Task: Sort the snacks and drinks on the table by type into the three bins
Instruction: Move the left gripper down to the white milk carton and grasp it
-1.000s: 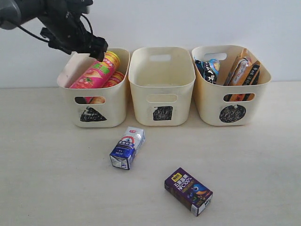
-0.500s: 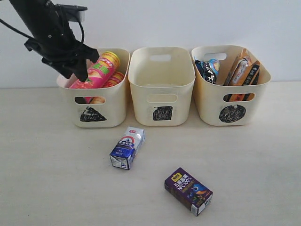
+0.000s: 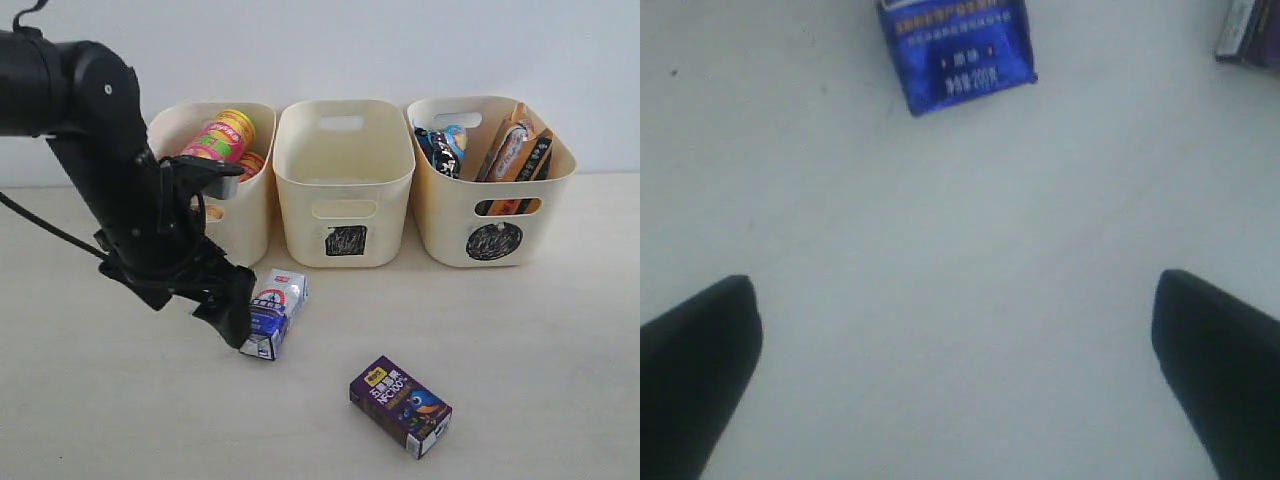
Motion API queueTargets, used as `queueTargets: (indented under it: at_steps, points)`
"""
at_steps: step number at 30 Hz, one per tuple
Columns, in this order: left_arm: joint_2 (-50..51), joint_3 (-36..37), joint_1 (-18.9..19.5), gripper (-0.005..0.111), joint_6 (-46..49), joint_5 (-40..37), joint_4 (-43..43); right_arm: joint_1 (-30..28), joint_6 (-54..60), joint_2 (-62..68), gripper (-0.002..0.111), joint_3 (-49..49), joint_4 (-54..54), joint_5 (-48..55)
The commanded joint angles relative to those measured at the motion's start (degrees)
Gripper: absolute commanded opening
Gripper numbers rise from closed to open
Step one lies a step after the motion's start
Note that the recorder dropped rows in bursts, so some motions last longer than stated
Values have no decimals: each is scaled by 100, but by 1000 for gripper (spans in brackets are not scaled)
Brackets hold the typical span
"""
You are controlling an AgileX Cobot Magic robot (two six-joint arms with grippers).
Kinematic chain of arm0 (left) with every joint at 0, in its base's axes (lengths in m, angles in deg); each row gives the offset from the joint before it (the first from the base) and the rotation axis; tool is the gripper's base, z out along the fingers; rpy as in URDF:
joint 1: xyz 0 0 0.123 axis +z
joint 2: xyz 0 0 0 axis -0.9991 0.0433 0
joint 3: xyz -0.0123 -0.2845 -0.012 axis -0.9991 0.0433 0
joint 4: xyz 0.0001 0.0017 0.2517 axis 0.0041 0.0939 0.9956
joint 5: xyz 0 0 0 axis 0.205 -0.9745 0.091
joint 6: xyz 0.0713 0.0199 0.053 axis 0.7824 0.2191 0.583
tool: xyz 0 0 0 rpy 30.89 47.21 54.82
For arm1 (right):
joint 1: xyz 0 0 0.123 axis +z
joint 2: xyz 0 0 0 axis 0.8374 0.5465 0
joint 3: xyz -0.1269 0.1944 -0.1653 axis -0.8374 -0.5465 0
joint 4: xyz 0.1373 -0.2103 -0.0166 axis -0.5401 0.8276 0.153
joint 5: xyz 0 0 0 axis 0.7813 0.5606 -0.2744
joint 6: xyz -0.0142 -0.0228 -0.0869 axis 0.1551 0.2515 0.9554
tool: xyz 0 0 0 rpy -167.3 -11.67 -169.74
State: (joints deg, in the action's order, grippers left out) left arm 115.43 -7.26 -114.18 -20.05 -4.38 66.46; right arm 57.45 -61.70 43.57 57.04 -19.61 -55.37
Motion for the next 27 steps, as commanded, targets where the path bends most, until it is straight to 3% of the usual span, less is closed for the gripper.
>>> queueTargets:
  at_steps: [1,10,18,27]
  points:
    - [158,312,-55,104,72,1271,-334,3,2,-32,0,0,23,-41]
    - [574,357,-79,104,284,2289,-380,3,2,-32,0,0,23,-41]
    - [1111,357,-352,103,124,3470,-366,3,2,-32,0,0,23,-41]
    - [1620,346,-402,76,66,4196,-252,3,2,-32,0,0,23,-41]
